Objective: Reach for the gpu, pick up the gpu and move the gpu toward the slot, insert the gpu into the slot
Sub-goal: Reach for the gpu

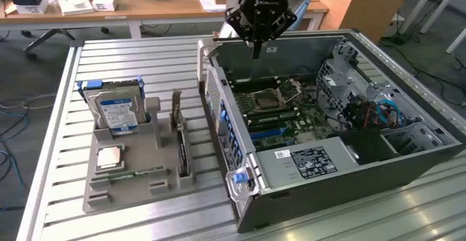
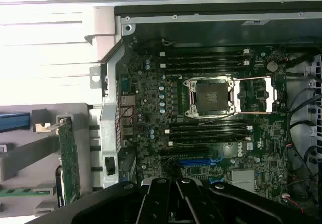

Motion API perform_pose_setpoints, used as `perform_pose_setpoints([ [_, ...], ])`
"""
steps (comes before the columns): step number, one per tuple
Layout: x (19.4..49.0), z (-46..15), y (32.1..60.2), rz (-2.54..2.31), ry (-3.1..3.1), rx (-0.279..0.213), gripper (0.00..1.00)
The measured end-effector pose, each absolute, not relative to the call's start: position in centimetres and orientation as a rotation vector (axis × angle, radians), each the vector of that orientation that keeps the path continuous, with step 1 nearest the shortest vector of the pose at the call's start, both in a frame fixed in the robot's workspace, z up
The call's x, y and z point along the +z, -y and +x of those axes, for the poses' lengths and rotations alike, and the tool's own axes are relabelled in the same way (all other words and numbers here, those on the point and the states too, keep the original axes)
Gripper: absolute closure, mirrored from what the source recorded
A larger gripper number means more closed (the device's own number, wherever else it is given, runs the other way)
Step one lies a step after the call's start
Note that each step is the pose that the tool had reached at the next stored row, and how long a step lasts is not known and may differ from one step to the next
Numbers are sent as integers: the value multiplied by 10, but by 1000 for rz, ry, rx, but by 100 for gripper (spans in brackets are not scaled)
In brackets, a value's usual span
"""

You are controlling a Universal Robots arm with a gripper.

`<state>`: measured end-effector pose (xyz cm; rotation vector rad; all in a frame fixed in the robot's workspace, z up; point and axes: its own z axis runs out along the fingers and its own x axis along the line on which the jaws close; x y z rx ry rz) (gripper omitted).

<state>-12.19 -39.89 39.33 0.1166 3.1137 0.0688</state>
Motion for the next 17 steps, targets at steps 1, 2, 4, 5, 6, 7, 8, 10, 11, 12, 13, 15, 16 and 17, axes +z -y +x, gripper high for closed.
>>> perform_pose_setpoints([
  [1,393,-122,399,117,-3114,69,89],
  [2,393,-122,399,117,-3114,69,89],
  [4,393,-122,399,117,-3114,69,89],
  [5,393,-122,399,117,-3114,69,89],
  [6,393,-122,399,117,-3114,69,89],
  [7,393,-122,399,117,-3114,69,89],
  [8,393,-122,399,117,-3114,69,89],
  [10,393,-122,399,117,-3114,69,89],
  [11,393,-122,399,116,-3114,69,89],
  [12,393,-122,399,117,-3114,69,89],
  [13,393,-123,399,117,-3114,69,89],
  [15,393,-125,399,117,-3114,69,89],
  [16,393,-127,399,117,-3114,69,89],
  [17,393,-128,399,117,-3114,69,89],
])
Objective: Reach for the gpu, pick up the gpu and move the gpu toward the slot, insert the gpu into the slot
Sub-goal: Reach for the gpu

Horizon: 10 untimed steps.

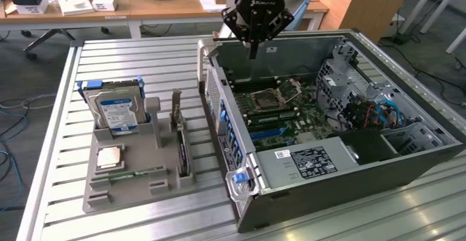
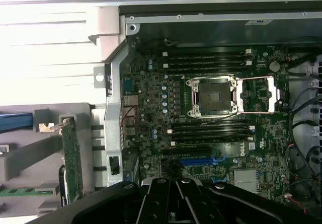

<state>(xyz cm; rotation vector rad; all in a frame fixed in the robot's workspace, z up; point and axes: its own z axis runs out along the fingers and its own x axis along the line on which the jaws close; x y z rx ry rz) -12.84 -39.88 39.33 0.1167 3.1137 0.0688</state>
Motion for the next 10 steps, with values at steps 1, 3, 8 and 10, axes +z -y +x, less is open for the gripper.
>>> perform_pose_setpoints([
  [1,393,-130,399,117,-3114,69,89],
  [3,393,-134,399,117,-3114,69,89],
  [8,393,-148,399,117,-3114,69,89],
  [10,393,-154,399,116,-3114,69,89],
])
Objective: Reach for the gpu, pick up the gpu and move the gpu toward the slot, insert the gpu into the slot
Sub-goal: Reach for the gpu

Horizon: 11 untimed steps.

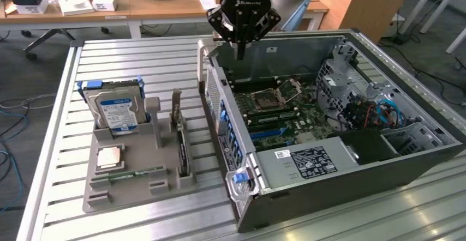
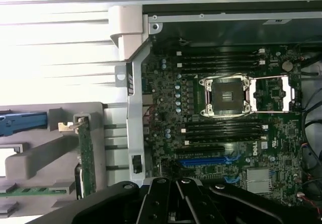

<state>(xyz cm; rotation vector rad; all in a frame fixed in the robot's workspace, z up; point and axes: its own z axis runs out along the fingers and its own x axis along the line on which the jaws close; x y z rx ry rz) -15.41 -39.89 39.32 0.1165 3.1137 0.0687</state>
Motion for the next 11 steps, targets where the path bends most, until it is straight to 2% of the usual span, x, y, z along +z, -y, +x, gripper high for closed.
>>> perform_pose_setpoints([
  [11,393,-187,399,117,-3114,69,89],
])
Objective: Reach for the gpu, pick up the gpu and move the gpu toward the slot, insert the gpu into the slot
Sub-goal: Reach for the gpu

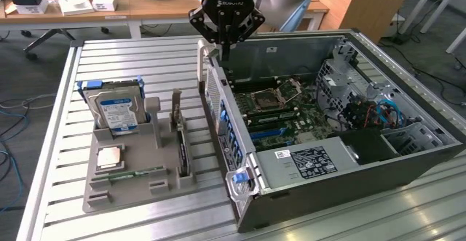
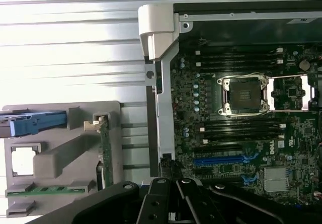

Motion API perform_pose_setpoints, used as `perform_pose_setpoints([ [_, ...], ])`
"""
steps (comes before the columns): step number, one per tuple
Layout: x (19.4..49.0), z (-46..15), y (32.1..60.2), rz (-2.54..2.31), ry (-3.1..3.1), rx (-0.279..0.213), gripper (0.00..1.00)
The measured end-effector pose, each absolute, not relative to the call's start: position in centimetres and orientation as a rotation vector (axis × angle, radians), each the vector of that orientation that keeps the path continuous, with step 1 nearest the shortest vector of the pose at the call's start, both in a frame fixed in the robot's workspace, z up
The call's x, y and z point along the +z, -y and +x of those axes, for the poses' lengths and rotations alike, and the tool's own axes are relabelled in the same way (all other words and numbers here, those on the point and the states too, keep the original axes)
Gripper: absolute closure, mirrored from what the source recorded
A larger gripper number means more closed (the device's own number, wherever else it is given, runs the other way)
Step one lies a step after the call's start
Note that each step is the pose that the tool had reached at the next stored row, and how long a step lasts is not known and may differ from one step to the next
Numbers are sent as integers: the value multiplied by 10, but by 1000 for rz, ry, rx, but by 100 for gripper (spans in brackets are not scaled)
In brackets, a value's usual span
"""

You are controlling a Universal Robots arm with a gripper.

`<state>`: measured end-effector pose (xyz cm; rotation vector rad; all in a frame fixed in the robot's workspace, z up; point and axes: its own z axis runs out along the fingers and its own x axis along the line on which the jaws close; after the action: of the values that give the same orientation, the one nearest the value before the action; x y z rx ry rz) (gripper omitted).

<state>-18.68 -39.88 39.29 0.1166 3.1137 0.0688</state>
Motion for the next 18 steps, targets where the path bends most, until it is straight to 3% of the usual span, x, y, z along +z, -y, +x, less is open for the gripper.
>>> perform_pose_setpoints([
  [18,392,-250,399,116,-3114,69,89],
])
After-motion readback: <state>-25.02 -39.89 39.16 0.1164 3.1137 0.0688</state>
